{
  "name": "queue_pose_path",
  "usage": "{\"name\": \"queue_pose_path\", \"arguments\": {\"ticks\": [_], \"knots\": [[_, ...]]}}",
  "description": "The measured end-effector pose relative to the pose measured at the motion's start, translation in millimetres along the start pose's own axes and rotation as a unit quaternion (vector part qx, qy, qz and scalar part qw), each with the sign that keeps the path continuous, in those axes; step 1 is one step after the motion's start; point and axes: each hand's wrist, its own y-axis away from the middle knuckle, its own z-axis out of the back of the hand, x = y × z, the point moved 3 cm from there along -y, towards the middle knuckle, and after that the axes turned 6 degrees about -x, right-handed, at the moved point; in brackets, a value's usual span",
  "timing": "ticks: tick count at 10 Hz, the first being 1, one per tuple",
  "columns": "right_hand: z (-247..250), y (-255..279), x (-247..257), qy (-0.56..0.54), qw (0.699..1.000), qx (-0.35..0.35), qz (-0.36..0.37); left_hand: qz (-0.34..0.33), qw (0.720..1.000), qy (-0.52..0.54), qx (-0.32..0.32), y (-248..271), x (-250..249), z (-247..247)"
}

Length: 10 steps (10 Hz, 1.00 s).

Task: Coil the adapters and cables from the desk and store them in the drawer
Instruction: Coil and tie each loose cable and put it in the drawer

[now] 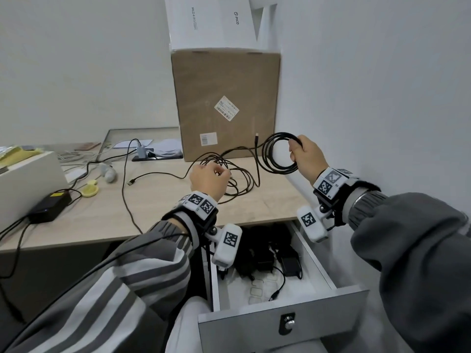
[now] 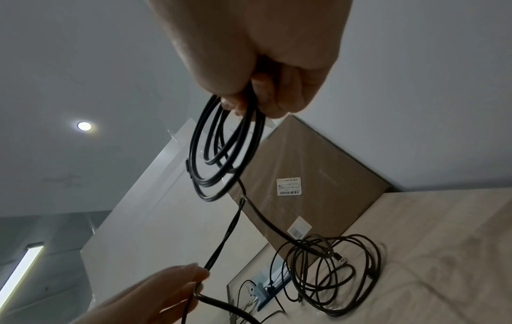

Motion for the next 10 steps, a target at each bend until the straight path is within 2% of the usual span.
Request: {"name": "queue_pose_path", "arguments": {"ticks": [1,2,3,4,5,6,8,9,10], "knots": [[5.8,3.1,2.9,-0.016,1.000,0.013,0.014,-0.050,0.997,-0.028,-0.054,5.0,-11.6,1.2],[5.2,8.8,3.0,-0.016,0.999,0.042,0.023,-0.050,0.990,0.128,0.034,9.0,-19.3,-14.8],[2.3,13.6,3.4,-0.028,0.998,0.059,0.027,0.048,0.967,0.203,0.146,7.6,-21.8,-37.8],[1.0,16.3,3.4,-0.033,0.997,0.072,0.023,0.066,0.947,0.226,0.221,10.7,-31.4,-55.2],[1.7,19.0,2.7,-0.046,0.996,0.074,0.018,0.068,0.918,0.288,0.263,12.7,-44.0,-67.0],[7.3,15.4,-5.5,-0.035,0.998,0.043,0.002,0.117,0.909,0.335,0.221,4.2,-37.6,-68.4],[16.8,5.2,-50.0,0.076,0.988,-0.018,-0.132,0.140,0.956,0.243,0.089,-37.4,7.0,-12.9],[22.0,3.9,-67.4,0.112,0.972,-0.043,-0.201,0.241,0.930,0.277,0.028,-61.2,51.7,32.9],[35.0,5.5,-73.9,0.119,0.949,-0.079,-0.281,0.274,0.918,0.284,-0.048,-68.7,96.8,72.1]]}}
